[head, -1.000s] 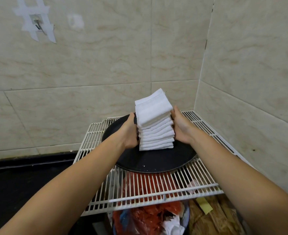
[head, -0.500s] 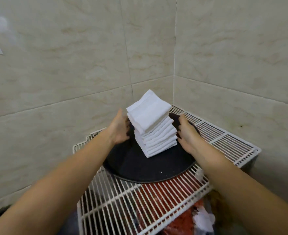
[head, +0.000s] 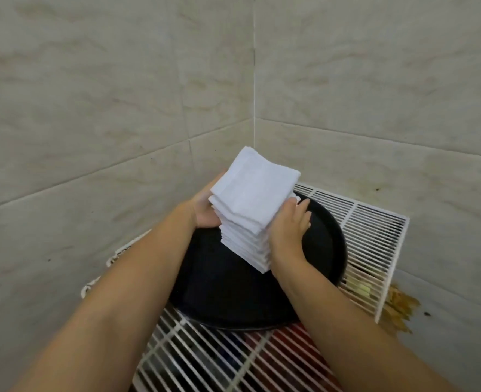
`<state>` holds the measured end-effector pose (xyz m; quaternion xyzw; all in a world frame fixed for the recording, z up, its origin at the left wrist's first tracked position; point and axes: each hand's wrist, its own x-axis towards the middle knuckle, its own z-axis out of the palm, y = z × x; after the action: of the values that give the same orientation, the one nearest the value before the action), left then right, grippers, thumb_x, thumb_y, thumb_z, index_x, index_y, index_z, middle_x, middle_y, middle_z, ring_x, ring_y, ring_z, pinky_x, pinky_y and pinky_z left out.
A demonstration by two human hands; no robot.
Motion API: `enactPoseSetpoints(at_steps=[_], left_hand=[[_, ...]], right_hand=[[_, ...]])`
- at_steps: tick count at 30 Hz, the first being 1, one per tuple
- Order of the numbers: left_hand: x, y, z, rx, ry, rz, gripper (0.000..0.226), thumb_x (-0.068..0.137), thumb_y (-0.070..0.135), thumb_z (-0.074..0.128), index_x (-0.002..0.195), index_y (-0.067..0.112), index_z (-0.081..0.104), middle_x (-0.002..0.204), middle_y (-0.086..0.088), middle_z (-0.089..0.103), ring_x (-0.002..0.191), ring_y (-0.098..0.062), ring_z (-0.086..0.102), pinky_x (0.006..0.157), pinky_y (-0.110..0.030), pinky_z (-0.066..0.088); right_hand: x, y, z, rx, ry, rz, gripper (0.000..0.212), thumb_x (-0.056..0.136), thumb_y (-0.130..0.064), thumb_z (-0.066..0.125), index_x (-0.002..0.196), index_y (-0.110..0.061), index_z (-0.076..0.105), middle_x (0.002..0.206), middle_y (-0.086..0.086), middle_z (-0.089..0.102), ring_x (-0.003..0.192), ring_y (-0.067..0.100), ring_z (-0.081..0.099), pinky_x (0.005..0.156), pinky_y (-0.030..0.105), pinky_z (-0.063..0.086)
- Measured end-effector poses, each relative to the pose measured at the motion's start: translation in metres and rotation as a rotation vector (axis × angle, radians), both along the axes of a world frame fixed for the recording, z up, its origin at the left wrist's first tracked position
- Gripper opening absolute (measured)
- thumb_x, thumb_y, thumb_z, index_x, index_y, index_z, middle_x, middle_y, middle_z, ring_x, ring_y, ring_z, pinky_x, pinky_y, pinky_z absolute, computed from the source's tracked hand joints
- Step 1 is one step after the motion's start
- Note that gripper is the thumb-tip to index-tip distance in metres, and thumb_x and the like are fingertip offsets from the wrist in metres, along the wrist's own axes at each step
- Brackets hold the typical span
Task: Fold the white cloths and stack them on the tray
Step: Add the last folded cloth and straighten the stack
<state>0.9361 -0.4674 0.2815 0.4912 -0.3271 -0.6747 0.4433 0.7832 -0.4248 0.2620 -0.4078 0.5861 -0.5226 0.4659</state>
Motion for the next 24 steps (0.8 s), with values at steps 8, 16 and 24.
enactPoseSetpoints(at_steps=[8, 16, 24], left_hand=[[-0.018, 0.005, 0.009, -0.035, -0.109, -0.225, 0.048, 0.096, 0.050, 0.039, 0.091, 0.015, 0.072, 0.093, -0.006, 0.074, 0.087, -0.019, 0.068, 0.083, -0.033, 0.049], [-0.011, 0.005, 0.003, -0.036, -0.058, -0.210, 0.065, 0.089, 0.068, 0.036, 0.127, 0.019, 0.059, 0.127, -0.007, 0.062, 0.117, -0.023, 0.058, 0.105, -0.037, 0.040], [-0.003, 0.026, -0.014, -0.062, 0.163, -0.043, 0.072, 0.087, 0.071, 0.025, 0.120, 0.018, 0.061, 0.128, -0.008, 0.061, 0.119, -0.026, 0.055, 0.098, -0.041, 0.043]], right_hand=[[0.013, 0.010, 0.013, -0.018, 0.021, -0.107, 0.055, 0.101, -0.046, 0.012, 0.151, -0.030, -0.003, 0.161, -0.006, -0.010, 0.148, 0.016, -0.012, 0.116, 0.051, -0.008], [0.001, 0.012, 0.010, -0.005, -0.069, -0.125, 0.056, 0.101, -0.047, 0.011, 0.152, -0.027, -0.004, 0.161, -0.005, -0.007, 0.148, 0.017, -0.007, 0.120, 0.047, -0.003], [0.012, 0.012, 0.002, -0.048, -0.030, -0.079, 0.056, 0.102, -0.042, 0.012, 0.152, -0.023, -0.004, 0.161, 0.000, -0.006, 0.148, 0.019, -0.010, 0.119, 0.044, -0.005]])
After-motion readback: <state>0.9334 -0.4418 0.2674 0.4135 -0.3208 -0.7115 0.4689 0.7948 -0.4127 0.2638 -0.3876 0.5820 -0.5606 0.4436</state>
